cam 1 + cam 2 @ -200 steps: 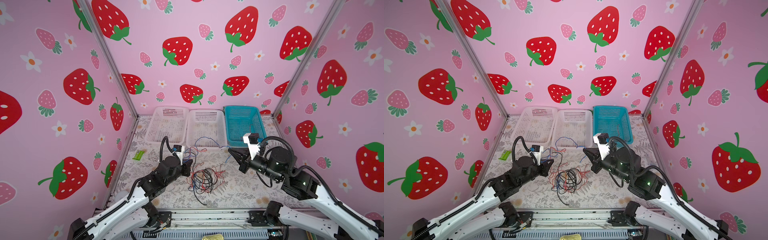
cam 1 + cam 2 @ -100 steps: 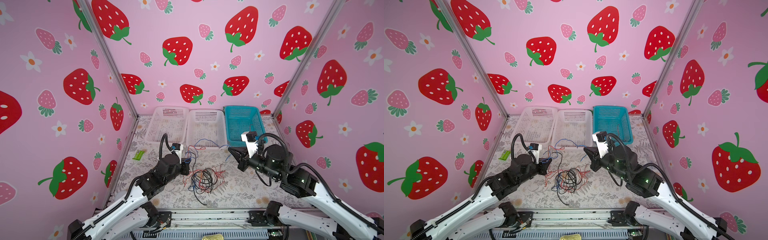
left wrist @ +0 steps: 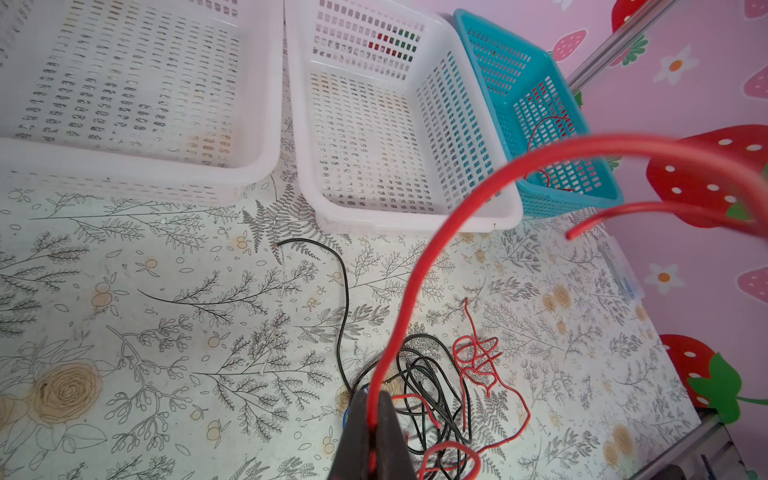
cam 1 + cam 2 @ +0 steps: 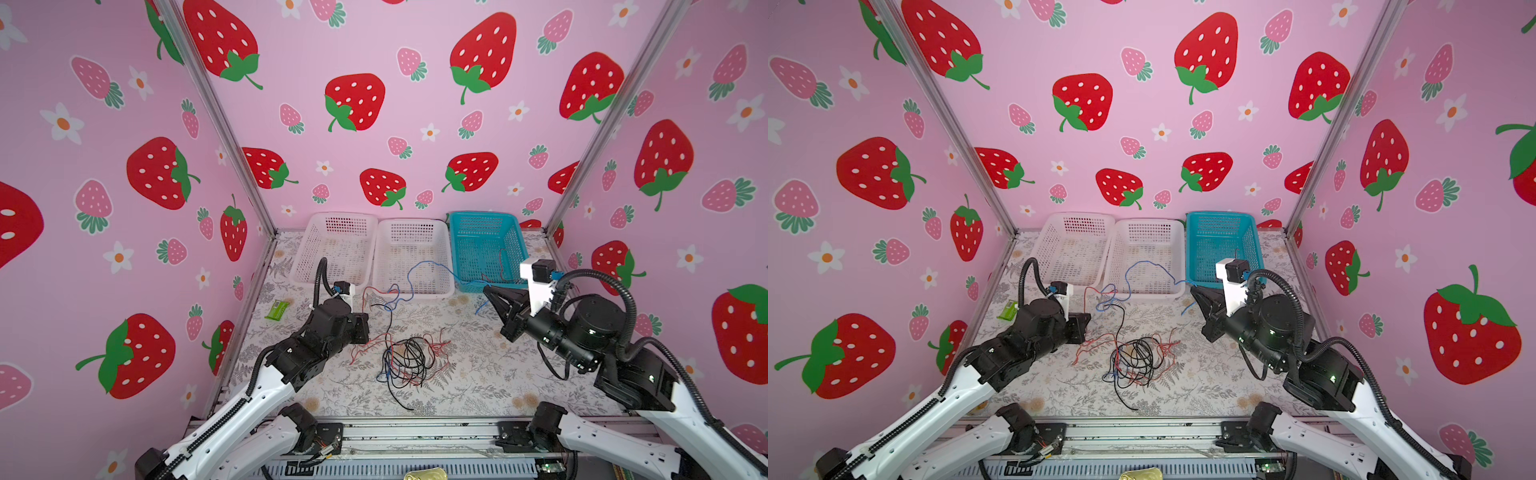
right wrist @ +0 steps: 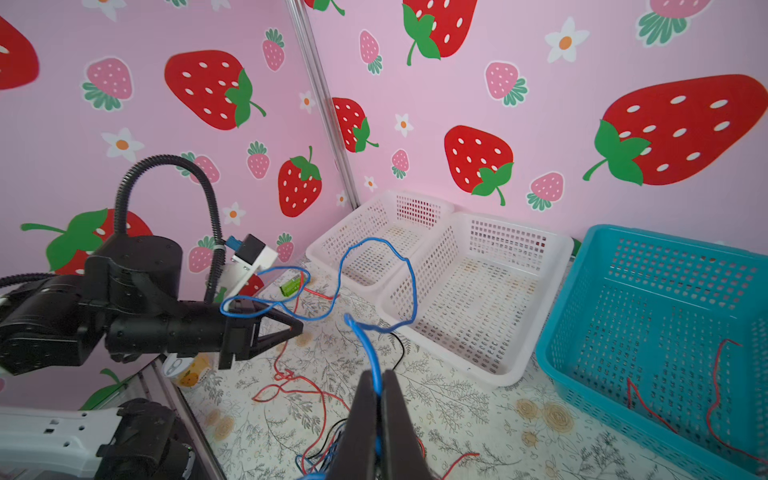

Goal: Untangle the cables
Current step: 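Carry the blue wire toward the teal basket while the left holds red wire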

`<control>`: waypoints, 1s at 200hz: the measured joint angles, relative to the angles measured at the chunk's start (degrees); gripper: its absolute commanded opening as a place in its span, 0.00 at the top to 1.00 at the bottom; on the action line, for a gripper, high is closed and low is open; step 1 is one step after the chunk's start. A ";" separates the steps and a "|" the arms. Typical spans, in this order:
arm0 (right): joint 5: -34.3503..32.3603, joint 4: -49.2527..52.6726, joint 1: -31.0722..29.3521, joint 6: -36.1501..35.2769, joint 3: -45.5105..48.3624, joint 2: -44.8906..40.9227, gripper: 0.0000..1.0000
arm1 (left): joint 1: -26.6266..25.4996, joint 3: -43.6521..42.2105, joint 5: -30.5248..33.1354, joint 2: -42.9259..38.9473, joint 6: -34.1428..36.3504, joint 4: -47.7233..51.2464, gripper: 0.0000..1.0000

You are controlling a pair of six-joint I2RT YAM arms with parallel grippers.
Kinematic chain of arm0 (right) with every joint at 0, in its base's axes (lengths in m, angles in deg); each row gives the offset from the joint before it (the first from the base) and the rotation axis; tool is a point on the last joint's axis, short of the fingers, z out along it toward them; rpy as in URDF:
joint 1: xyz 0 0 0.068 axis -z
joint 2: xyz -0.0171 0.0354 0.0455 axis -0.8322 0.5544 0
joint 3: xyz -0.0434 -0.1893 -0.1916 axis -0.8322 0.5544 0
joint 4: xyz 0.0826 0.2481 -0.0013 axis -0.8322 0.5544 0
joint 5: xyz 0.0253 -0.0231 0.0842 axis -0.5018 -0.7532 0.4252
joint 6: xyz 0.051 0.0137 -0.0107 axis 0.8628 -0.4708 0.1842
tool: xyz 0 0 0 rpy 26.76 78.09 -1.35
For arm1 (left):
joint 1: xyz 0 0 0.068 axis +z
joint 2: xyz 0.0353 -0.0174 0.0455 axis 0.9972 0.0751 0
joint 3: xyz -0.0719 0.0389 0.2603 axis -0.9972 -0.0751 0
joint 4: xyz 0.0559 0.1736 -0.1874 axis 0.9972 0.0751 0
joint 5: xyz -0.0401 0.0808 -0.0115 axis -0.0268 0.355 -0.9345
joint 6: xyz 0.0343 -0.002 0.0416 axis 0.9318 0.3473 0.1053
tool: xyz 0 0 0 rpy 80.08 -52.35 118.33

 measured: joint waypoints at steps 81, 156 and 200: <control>-8.92 2.67 0.04 -0.68 -3.67 4.37 1.00 | 3.04 1.38 -4.15 -4.35 5.51 3.54 1.00; -5.68 -3.04 5.62 -2.54 -11.89 22.45 1.00 | 3.08 -0.50 -6.82 -10.29 11.91 2.93 1.00; 0.35 -7.06 7.63 -3.45 -17.92 33.38 1.00 | 3.08 -3.52 -6.80 -12.44 14.03 2.64 1.00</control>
